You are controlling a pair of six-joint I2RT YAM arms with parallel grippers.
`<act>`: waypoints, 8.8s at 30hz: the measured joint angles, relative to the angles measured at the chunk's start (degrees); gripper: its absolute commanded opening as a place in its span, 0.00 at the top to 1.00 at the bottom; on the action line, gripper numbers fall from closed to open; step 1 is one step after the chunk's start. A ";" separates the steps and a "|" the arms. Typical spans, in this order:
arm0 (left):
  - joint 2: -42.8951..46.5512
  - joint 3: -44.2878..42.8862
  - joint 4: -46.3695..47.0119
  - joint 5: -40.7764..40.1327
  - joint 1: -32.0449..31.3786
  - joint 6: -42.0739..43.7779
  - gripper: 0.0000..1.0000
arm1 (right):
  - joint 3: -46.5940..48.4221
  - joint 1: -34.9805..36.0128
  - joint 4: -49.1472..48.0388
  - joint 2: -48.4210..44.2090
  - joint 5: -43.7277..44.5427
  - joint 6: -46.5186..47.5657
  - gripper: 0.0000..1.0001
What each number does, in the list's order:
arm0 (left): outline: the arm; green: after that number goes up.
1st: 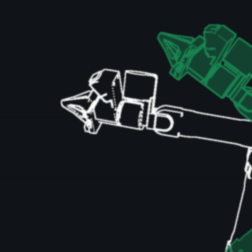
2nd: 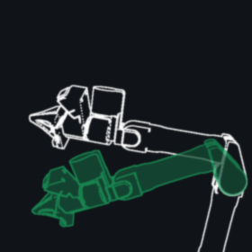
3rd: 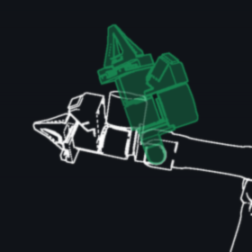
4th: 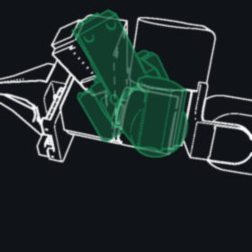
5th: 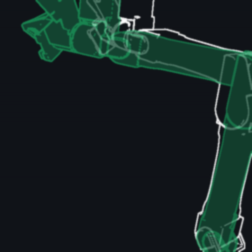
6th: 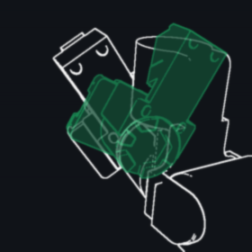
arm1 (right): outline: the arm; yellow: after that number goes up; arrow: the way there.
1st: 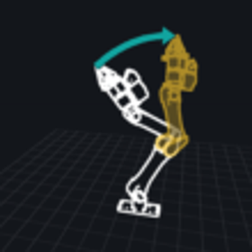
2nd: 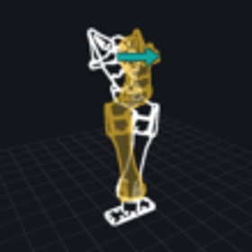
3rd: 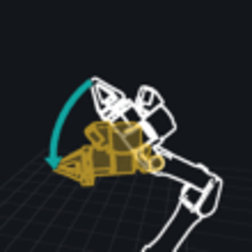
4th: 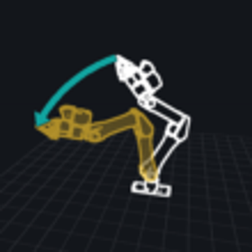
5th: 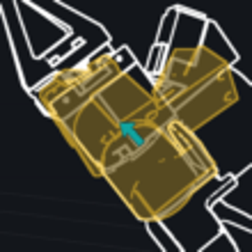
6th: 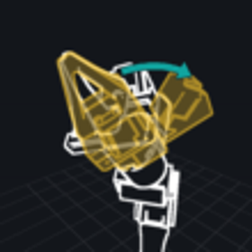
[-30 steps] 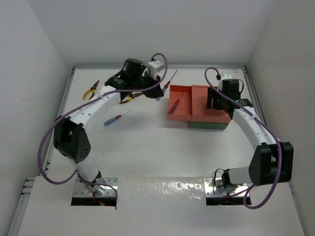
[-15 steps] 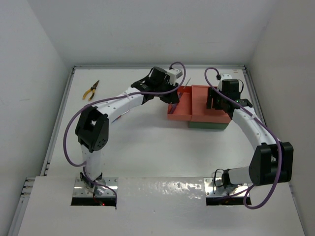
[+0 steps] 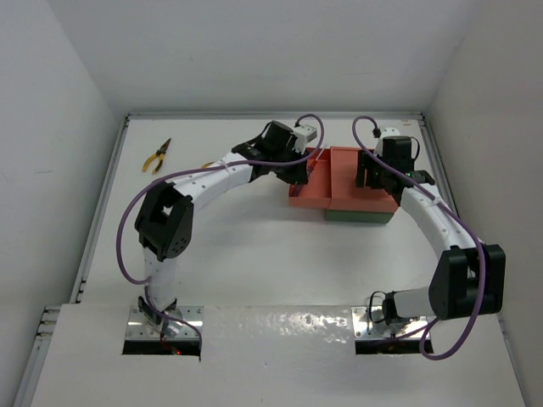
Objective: Sort the tools into containers
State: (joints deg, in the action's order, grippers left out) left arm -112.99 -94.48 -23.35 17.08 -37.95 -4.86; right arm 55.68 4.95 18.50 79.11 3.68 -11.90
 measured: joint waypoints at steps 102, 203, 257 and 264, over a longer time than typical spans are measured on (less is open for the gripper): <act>14.36 0.87 -0.26 9.29 8.15 10.99 1.00 | -5.64 -1.84 -13.90 0.48 -2.01 -2.08 0.36; -3.26 -0.94 8.31 9.68 1.57 26.27 0.46 | 3.39 -4.46 2.16 1.92 -9.31 0.79 0.32; -21.31 1.05 35.30 25.16 -0.76 40.52 0.88 | 13.38 -15.10 12.76 8.26 -17.70 2.01 0.20; -21.59 -0.17 33.20 25.16 -0.76 40.83 1.00 | 13.22 -15.10 13.51 7.82 -17.79 2.03 0.20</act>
State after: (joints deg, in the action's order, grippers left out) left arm -134.58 -94.65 9.85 42.24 -38.72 35.97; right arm 68.90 -10.15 32.01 86.94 -14.11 -9.87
